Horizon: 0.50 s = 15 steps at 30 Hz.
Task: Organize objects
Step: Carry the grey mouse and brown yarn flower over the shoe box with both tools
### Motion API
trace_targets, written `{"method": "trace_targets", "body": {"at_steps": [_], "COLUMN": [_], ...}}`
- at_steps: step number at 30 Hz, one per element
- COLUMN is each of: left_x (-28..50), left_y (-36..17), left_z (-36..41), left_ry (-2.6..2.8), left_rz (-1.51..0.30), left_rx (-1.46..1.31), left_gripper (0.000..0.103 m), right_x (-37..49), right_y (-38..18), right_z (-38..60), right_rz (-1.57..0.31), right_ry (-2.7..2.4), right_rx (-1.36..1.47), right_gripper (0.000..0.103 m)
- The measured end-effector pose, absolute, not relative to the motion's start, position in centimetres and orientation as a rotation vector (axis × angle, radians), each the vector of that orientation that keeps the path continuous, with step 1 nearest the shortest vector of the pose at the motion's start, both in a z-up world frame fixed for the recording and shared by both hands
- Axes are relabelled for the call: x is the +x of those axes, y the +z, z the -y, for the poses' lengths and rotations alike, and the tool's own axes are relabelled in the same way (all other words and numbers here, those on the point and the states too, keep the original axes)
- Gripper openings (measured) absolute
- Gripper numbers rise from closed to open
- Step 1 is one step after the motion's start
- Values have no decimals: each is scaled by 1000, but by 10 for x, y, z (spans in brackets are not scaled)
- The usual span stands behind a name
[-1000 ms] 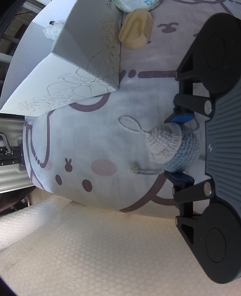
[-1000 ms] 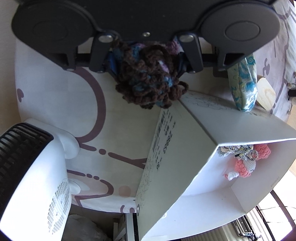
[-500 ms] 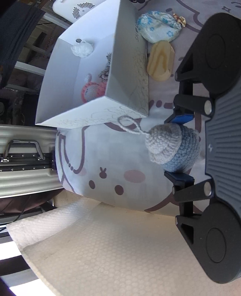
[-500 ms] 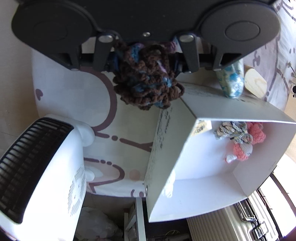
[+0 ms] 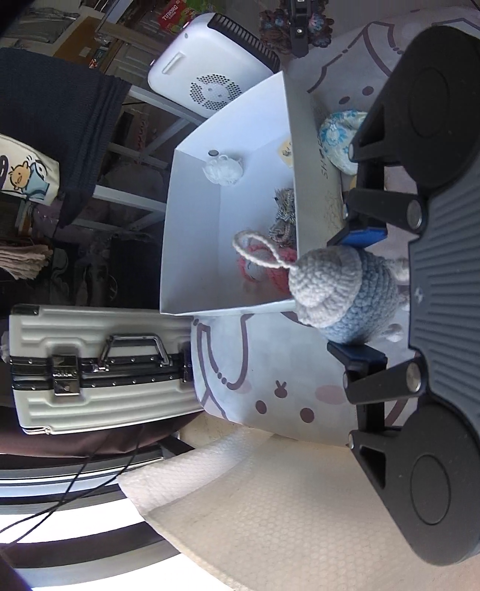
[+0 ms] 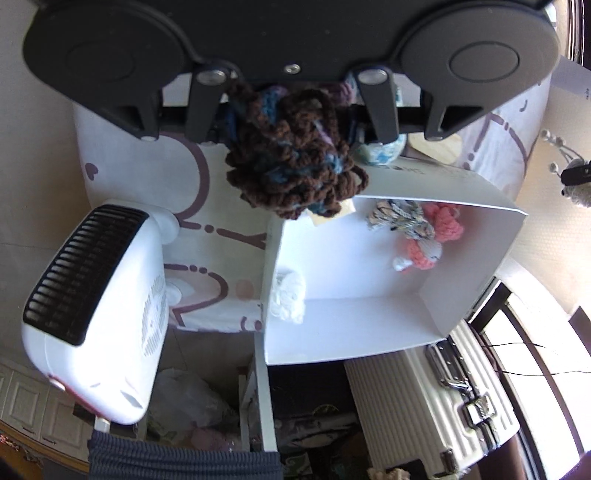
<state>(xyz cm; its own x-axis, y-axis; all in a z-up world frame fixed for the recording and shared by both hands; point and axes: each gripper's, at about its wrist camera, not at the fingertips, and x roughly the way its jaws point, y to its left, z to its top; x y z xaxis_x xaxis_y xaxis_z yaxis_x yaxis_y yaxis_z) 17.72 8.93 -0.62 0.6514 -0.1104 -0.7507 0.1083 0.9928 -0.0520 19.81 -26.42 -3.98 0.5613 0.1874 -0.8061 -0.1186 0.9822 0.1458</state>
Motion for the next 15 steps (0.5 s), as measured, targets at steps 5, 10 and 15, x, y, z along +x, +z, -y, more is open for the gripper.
{"method": "trace_targets", "body": {"at_steps": [5, 10, 15], "left_x": [170, 165, 163], "left_y": [8, 20, 31], "left_z": [-73, -60, -48], "left_ry": [-139, -151, -166], "left_rz": [-833, -808, -779], "left_rx": [3, 18, 26], "left_gripper": [52, 52, 52], "right_x": [185, 174, 166], "right_y": [-16, 7, 25], "right_z": [245, 227, 216], "right_rz": [-909, -858, -820], "right_ry": [241, 287, 302], "right_rx": [76, 50, 46], "right_gripper": [52, 52, 53]}}
